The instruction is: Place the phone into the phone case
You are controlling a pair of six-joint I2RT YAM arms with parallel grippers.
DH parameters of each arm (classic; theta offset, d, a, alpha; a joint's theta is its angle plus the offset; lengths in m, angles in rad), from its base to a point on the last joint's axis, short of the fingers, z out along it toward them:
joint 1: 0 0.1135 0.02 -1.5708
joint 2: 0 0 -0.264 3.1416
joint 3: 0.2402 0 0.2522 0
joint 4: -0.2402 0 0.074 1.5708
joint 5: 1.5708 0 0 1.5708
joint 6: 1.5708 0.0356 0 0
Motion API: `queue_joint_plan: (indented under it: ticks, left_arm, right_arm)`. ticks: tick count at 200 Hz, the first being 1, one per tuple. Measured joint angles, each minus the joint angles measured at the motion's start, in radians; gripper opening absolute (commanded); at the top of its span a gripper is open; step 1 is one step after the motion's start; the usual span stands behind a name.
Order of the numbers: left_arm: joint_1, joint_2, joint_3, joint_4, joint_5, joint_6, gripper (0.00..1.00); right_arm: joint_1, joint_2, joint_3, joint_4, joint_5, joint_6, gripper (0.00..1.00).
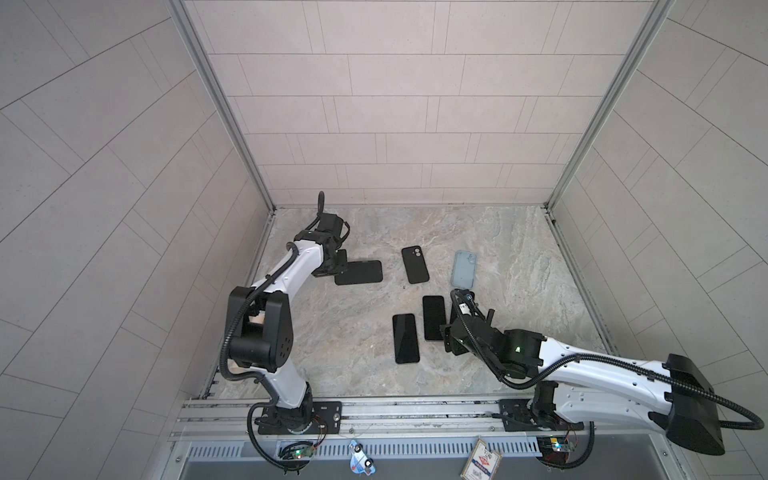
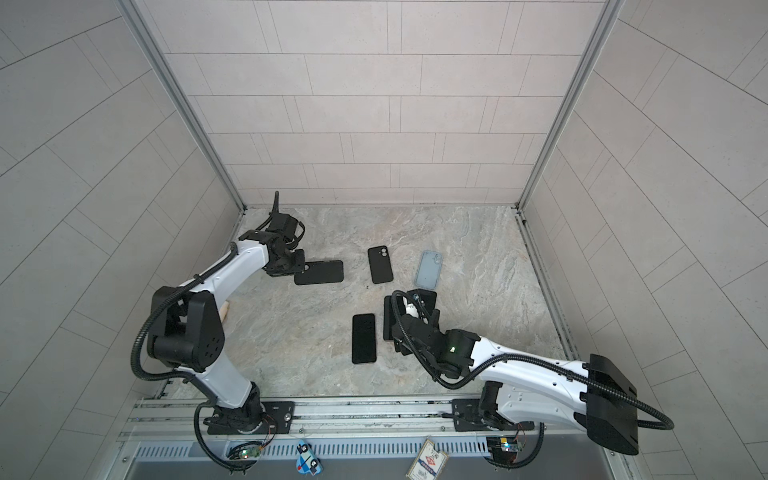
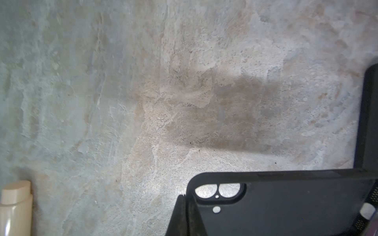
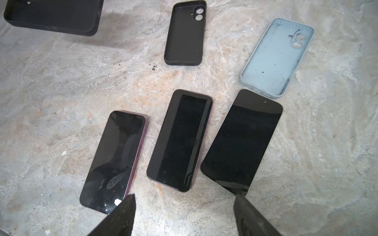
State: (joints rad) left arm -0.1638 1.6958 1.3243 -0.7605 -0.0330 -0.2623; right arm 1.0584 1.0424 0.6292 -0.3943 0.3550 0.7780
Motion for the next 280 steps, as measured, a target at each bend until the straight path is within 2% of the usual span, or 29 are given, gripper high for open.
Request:
queue_joint_plan:
  ticks: [23, 57, 96, 128, 191, 194, 201, 211, 216, 221, 223, 242, 263, 267, 280]
  left_arm:
    - [0.0, -0.011, -0.02, 0.002, 0.04, 0.118, 0.0]
    - [0.0, -0.107, -0.166, 0.064, 0.166, 0.325, 0.0]
    - [-0.002, -0.185, -0.301, 0.138, 0.233, 0.517, 0.0]
    - [-0.013, -0.197, -0.38, 0.159, 0.259, 0.581, 0.0]
    - [-0.036, -0.145, -0.382, 0.188, 0.261, 0.593, 0.0]
    - [-0.036, -0.142, -0.382, 0.188, 0.261, 0.593, 0.03]
    - [-0.038, -0.137, -0.382, 0.188, 0.26, 0.593, 0.17]
    - [-0.04, -0.135, -0.382, 0.189, 0.254, 0.591, 0.42]
    - [-0.04, -0.135, -0.382, 0.19, 0.247, 0.584, 0.63]
    - [-0.04, -0.137, -0.382, 0.195, 0.238, 0.576, 0.95]
    - [-0.04, -0.138, -0.382, 0.198, 0.235, 0.572, 0.99]
    - [-0.042, -0.175, -0.392, 0.237, 0.208, 0.546, 1.0]
    - [-0.058, -0.307, -0.423, 0.278, 0.19, 0.514, 1.0]
    - [-0.065, -0.339, -0.425, 0.281, 0.185, 0.501, 1.0]
    - [-0.086, -0.459, -0.429, 0.298, 0.157, 0.44, 1.0]
  right_arm:
    - [0.0, 0.0, 0.0, 0.001, 0.008, 0.009, 0.78]
    - [0.0, 0.004, 0.0, 0.001, 0.012, 0.013, 0.78]
    - [0.0, 0.008, 0.0, 0.0, 0.017, 0.02, 0.78]
    - [0.0, 0.018, 0.0, 0.001, 0.02, 0.024, 0.78]
    - [0.0, 0.038, 0.001, -0.007, 0.032, 0.036, 0.78]
    - [0.0, 0.038, 0.001, -0.007, 0.032, 0.036, 0.78]
    - [0.0, 0.038, 0.001, -0.007, 0.033, 0.037, 0.78]
    - [0.0, 0.038, 0.001, -0.007, 0.034, 0.038, 0.79]
    - [0.0, 0.038, 0.001, -0.008, 0.035, 0.039, 0.79]
    - [0.0, 0.038, 0.001, -0.008, 0.035, 0.039, 0.8]
    - [0.0, 0.039, 0.001, -0.009, 0.036, 0.04, 0.8]
    - [0.0, 0.04, 0.001, -0.017, 0.043, 0.045, 0.84]
    - [0.0, 0.063, 0.021, -0.038, 0.051, 0.054, 0.87]
    - [0.0, 0.071, 0.027, -0.041, 0.051, 0.056, 0.98]
    - [0.0, 0.108, 0.055, -0.048, 0.05, 0.062, 1.0]
